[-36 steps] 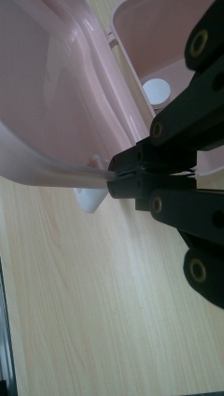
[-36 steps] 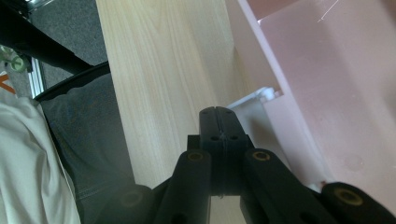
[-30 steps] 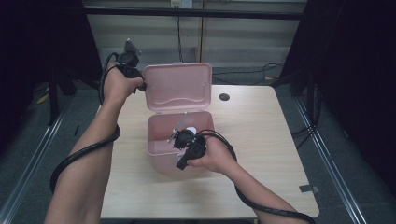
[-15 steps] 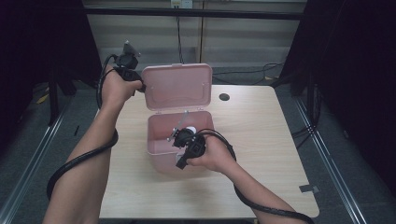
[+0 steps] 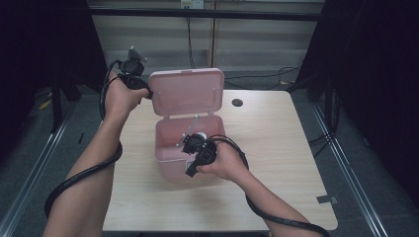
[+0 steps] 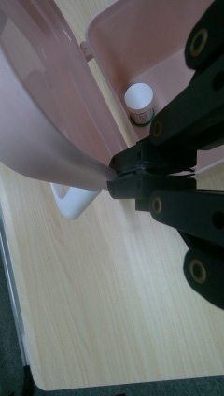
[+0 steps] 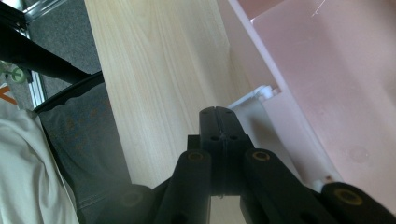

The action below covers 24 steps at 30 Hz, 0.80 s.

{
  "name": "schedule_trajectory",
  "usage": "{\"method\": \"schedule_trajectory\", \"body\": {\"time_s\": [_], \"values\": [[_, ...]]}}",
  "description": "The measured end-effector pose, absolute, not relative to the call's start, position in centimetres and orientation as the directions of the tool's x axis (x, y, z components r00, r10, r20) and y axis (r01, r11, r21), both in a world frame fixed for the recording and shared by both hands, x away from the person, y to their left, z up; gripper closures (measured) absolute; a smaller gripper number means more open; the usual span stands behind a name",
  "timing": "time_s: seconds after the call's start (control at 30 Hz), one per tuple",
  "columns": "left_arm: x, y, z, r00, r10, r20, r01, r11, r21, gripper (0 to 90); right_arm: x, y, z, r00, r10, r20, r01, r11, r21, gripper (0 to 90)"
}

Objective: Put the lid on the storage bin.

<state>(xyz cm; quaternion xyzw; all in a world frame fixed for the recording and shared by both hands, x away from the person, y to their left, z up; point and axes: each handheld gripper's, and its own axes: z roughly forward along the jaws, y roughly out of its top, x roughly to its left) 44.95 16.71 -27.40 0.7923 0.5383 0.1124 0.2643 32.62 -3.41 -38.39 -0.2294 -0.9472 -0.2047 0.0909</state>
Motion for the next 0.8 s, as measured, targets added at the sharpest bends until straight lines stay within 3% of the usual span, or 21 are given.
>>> {"method": "schedule_trajectory", "body": {"time_s": [0.8], "values": [[44.23,17.05,-27.43,0.419,0.901,-0.114,0.784,-0.296,0.545,87.2,33.24,-3.16,-38.18,-0.869,0.415,0.271,0.490,0.798,0.351,90.0]]}}
